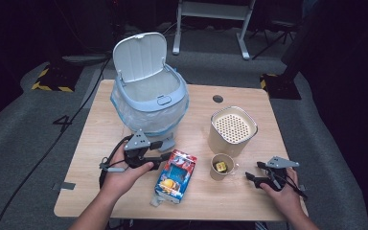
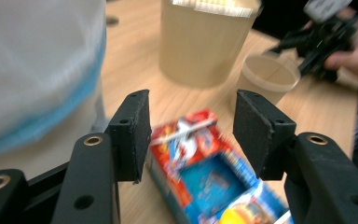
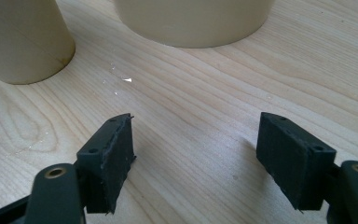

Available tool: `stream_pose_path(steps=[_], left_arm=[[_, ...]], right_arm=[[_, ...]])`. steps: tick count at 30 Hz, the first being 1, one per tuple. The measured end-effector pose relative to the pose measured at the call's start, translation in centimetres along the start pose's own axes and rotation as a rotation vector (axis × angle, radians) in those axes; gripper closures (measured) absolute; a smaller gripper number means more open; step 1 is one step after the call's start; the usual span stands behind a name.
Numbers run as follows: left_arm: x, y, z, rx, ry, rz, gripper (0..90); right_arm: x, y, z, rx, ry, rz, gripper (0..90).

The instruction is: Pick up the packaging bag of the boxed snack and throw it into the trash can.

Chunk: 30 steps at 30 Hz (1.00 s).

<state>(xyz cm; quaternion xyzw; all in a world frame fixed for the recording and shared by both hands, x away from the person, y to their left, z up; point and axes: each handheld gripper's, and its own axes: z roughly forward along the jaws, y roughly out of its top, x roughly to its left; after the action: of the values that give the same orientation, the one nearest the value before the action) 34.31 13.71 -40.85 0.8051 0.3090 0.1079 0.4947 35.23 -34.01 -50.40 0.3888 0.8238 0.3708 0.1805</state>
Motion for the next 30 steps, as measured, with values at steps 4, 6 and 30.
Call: stream_pose_path(steps=[4, 6, 30], left_arm=[[0.2, -1.9, 1.4, 0.031, -0.008, -0.031, 48.8], [0.4, -2.8, 2.1, 0.049, -0.012, -0.052, 50.6], [1.2, -5.6, 5.0, 0.204, -0.015, -0.11, 87.9]], right_arm=[[0.0, 0.0, 0.0, 0.0, 0.0, 0.0, 27.9], [0.0, 0.0, 0.0, 0.0, 0.0, 0.001, 27.9], [0.0, 0.0, 0.0, 0.0, 0.001, 0.0, 27.9]])
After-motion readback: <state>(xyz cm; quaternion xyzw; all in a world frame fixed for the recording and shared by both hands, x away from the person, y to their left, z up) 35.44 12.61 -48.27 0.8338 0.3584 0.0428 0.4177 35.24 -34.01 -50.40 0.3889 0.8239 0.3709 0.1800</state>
